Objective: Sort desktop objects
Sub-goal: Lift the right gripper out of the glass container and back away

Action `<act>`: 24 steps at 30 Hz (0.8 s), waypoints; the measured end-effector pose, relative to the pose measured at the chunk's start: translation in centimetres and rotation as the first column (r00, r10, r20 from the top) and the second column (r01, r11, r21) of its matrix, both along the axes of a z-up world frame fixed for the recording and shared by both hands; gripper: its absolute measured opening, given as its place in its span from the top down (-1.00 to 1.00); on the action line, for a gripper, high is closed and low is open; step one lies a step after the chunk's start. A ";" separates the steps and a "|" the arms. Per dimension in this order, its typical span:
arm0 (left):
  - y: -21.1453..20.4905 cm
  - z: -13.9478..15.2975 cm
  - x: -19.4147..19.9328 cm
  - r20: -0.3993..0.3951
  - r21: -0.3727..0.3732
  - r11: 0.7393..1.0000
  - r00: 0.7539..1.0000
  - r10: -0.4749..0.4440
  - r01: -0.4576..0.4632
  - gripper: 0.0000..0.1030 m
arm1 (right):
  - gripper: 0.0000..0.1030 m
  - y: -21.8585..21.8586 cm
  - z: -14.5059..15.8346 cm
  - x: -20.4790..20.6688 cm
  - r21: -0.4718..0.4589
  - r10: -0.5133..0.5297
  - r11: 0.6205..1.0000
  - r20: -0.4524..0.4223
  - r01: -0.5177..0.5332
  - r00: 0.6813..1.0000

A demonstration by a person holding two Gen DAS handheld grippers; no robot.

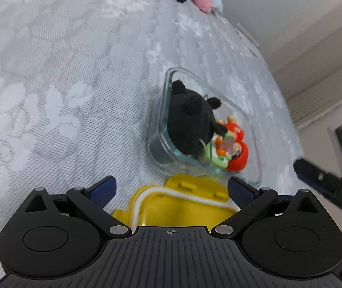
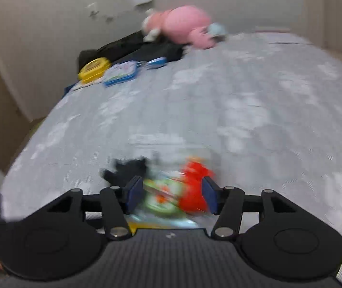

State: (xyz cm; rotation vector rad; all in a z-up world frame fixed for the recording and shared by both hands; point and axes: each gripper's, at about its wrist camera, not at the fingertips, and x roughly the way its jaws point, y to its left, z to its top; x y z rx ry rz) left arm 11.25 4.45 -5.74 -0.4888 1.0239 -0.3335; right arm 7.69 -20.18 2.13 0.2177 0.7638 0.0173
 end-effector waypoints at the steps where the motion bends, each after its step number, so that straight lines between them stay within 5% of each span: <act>1: -0.4 0.2 -0.2 0.018 0.038 0.999 1.000 -0.005 0.004 -0.97 | -0.11 -0.7 -0.8 -1.1 0.006 -0.040 0.999 0.007 0.040 0.999; 7: -2.7 2.9 -3.1 0.129 0.279 0.960 0.990 -0.064 0.025 -0.97 | -0.10 -3.4 -4.4 -3.5 0.162 -0.098 0.981 -0.073 0.109 0.992; 10: -2.8 3.8 -4.0 0.146 0.272 0.961 0.984 -0.101 0.058 -0.97 | -0.26 -3.4 -3.8 -3.7 0.125 -0.087 0.988 -0.020 0.089 0.996; 18: -4.8 3.1 -5.6 0.149 0.343 0.928 0.967 -0.204 0.143 -0.97 | -0.38 -2.7 -4.5 -3.8 0.014 -0.092 0.996 -0.084 0.093 0.992; 24: -4.3 3.4 -6.4 0.158 0.328 0.936 0.970 -0.184 0.124 -0.97 | -0.43 -1.8 -4.2 -4.3 -0.023 -0.049 0.999 -0.066 0.048 0.997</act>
